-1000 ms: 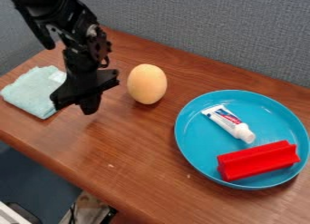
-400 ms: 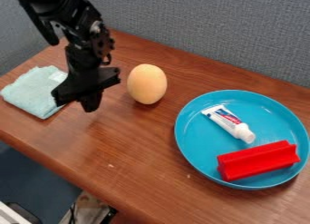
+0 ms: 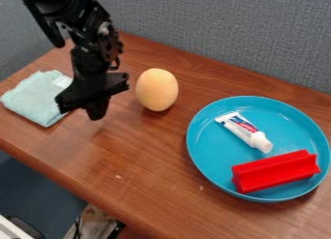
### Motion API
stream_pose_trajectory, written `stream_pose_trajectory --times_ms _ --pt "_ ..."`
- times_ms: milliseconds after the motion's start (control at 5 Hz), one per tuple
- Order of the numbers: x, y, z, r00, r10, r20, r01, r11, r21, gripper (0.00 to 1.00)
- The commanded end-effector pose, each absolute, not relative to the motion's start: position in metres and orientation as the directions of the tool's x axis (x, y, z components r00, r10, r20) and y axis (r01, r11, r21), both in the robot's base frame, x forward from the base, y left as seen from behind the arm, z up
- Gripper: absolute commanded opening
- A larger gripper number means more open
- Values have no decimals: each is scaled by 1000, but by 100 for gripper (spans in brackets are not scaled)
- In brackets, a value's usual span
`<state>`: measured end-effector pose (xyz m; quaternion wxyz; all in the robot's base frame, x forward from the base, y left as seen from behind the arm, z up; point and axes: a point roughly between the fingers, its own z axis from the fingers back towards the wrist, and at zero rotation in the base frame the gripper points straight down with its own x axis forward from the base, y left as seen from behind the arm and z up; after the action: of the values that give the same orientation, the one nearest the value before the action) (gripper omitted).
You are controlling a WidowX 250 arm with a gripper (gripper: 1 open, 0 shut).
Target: Move the toothpaste from the blue plate to the cloth on the left side of the table
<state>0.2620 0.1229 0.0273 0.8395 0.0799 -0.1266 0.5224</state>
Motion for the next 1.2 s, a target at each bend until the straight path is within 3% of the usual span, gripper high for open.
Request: stream_pose_trajectory --times_ms 0,400,600,1000 --pt "270 125 36 431 842 324 -890 455 -1 0" --pt "277 99 65 465 841 277 -873 488 -17 0" --pt "291 69 92 492 840 227 -858 513 -39 0" --pt "323 -14 110 576 796 188 -803 594 -55 0"
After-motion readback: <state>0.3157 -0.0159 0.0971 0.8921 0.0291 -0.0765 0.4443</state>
